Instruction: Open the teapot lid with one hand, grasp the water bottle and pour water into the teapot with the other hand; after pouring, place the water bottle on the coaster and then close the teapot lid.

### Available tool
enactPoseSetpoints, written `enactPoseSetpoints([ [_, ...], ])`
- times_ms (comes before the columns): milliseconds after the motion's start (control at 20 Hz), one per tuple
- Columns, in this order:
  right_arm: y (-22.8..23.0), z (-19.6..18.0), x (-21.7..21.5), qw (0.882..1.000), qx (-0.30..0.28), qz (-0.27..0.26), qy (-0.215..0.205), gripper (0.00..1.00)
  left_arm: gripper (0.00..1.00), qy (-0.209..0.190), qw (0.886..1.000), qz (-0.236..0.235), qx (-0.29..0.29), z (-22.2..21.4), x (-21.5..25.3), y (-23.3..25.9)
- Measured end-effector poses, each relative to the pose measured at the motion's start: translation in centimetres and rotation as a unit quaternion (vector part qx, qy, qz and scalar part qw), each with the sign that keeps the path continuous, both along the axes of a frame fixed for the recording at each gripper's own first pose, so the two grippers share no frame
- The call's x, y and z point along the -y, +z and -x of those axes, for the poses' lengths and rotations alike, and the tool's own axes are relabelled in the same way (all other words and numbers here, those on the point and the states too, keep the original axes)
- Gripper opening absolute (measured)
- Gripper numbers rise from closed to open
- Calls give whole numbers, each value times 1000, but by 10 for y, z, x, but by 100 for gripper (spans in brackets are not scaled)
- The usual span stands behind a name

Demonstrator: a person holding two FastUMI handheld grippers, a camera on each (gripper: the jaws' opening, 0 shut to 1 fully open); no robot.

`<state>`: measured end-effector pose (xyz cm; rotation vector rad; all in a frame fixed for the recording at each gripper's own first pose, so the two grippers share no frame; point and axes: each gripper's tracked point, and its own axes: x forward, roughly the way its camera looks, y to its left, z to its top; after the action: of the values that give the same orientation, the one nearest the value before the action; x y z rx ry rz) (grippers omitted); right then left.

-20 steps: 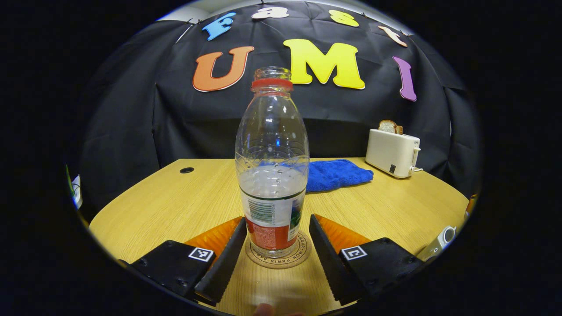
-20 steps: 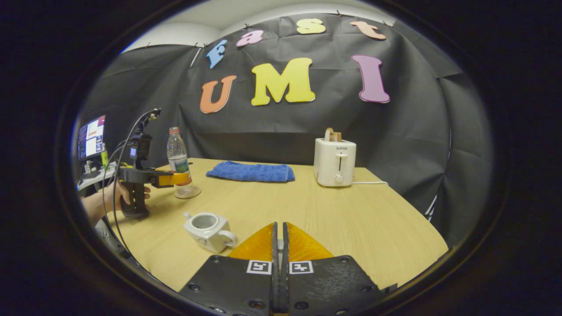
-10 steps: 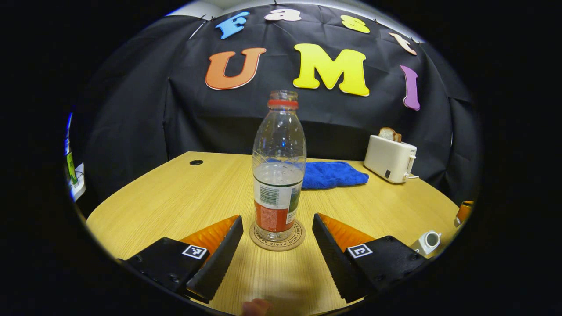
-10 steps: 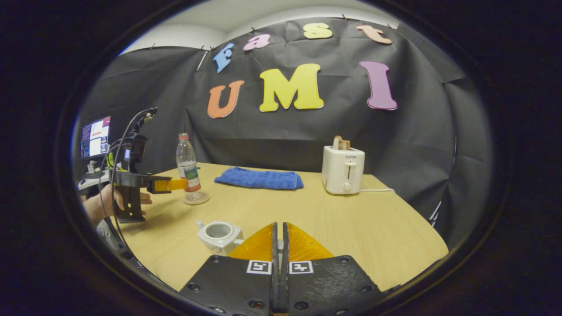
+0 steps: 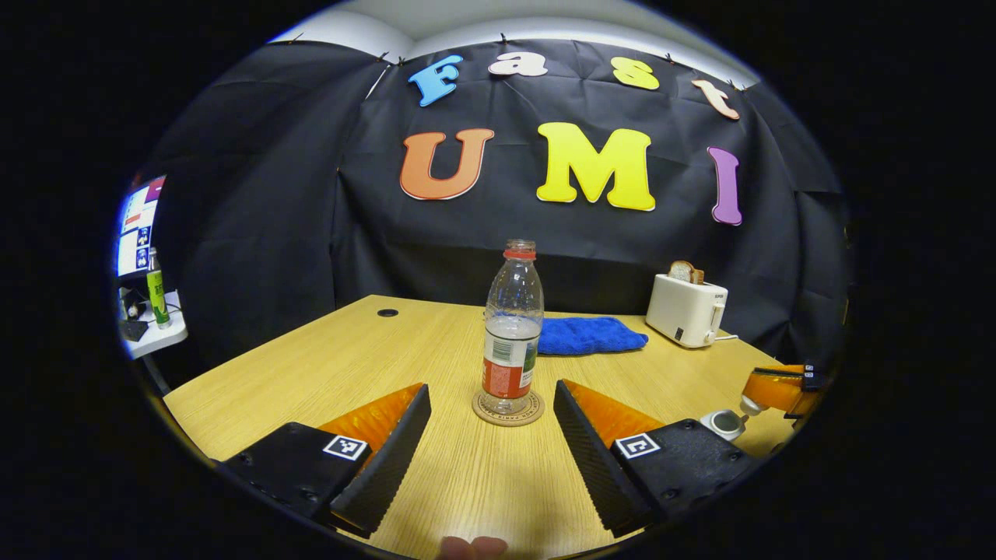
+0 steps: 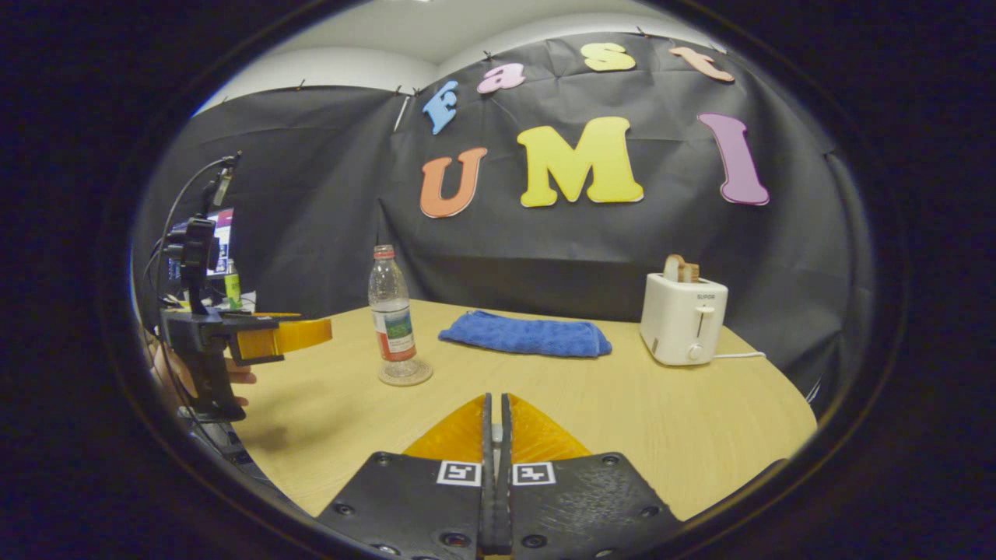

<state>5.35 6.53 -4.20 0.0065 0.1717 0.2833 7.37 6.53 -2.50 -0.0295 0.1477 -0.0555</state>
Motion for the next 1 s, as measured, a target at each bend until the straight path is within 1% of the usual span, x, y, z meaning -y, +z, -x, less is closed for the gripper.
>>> enactPoseSetpoints([
  [100, -2, -4, -8, 1000, 1, -3, 7, 0, 99, 8, 1000, -11, 11, 13, -4, 4],
  [200, -4, -5, -12, 1000, 2, -6, 12, 0, 99, 11, 1000, -7, 20, 22, -4, 8],
  [550, -16, -8, -16, 1000, 1, -6, 18, 0, 99, 18, 999, 1, 27, 25, 0, 12],
  [950, -28, -9, -16, 1000, -4, 1, 15, 0, 99, 6, 999, -2, 38, 24, 14, 23],
  [1000, -28, -7, -17, 1000, -4, 5, 16, 2, 99, 2, 999, -4, 41, 24, 18, 24],
])
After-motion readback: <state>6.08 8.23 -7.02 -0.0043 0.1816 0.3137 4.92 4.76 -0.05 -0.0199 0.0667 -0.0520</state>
